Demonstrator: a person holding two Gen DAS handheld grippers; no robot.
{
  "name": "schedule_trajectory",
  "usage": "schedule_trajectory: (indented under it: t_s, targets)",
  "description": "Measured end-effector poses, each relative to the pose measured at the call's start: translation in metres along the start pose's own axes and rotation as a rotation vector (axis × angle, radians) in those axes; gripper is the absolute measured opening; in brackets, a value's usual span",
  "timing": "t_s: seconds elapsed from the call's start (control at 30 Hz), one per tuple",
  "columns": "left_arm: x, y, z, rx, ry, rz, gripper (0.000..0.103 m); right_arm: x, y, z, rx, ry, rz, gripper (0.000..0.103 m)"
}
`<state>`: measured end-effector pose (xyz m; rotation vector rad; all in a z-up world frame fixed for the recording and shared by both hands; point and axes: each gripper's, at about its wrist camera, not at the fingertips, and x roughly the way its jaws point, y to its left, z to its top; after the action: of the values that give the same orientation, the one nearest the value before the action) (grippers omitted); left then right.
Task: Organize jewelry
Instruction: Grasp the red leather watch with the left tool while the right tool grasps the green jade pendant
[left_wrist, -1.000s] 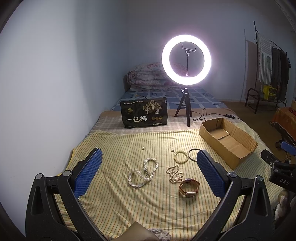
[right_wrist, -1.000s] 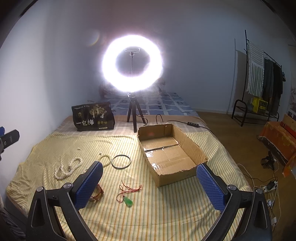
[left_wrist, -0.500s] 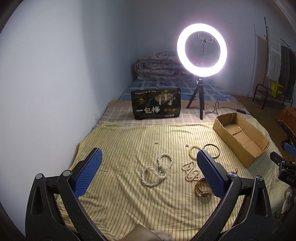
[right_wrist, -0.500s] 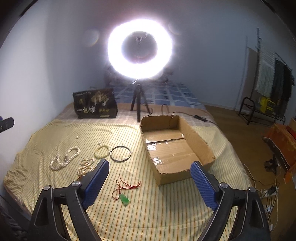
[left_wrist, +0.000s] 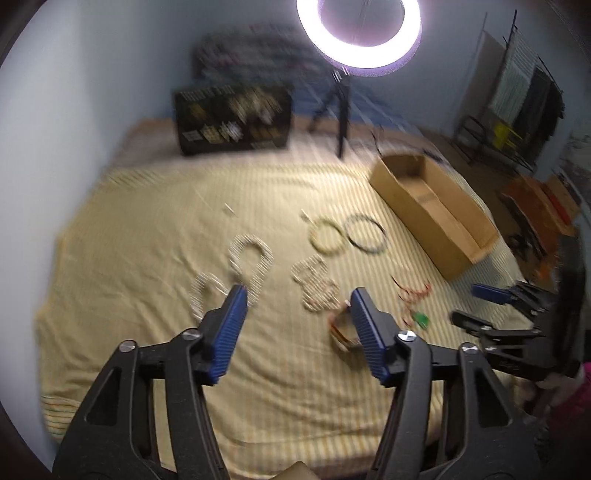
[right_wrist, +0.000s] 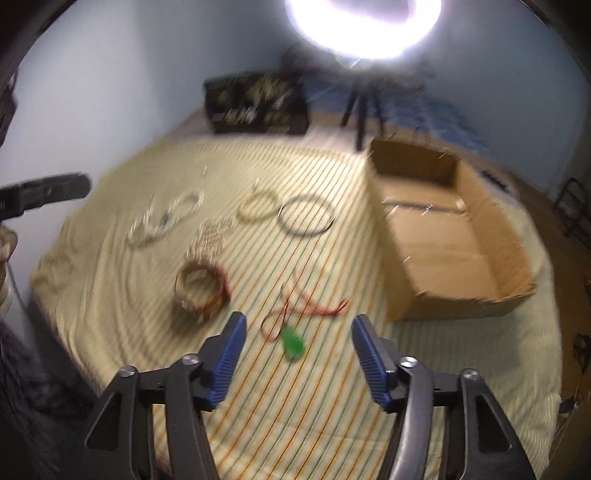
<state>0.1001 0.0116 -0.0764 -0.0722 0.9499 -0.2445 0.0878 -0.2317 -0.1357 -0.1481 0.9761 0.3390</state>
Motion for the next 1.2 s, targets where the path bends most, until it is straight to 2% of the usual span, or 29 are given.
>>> schedule_trajectory:
  t_s: [0.07,0.13,0.23,0.27,0.37,0.67,0.87,1.03,1.2]
  targets:
    - [0.015,-0.006,-0.003,0.003,0.054,-0.036,0.054,0.010,0.000,-0.003,-0.001,0.038,0.014,0.050]
    - [0.030,-0.010,-0.005,-0.011,0.116,-0.066,0.043,0.020,-0.002,-0.004,-0.003,0.072,0.029,0.046]
    - [0.052,-0.011,-0.008,-0.060,0.196,-0.112,0.040,0.030,-0.001,-0.003,-0.030,0.100,0.049,0.045]
    - [0.057,-0.011,-0.008,-0.070,0.210,-0.115,0.034,0.032,0.000,-0.002,-0.039,0.106,0.053,0.043]
    - [0.074,-0.011,-0.011,-0.090,0.258,-0.122,0.031,0.038,0.001,-0.001,-0.053,0.123,0.075,0.040]
    - [0.112,-0.013,-0.015,-0.101,0.342,-0.103,0.023,0.053,0.004,-0.005,-0.092,0.165,0.065,0.036]
    - [0.126,-0.011,-0.019,-0.096,0.363,-0.086,0.021,0.062,0.002,-0.006,-0.097,0.192,0.049,0.031]
    - [0.132,-0.012,-0.021,-0.098,0.376,-0.088,0.013,0.069,0.004,-0.006,-0.109,0.202,0.044,0.029]
    - [0.130,-0.015,-0.023,-0.094,0.375,-0.093,0.010,0.071,0.007,-0.006,-0.113,0.205,0.049,0.019]
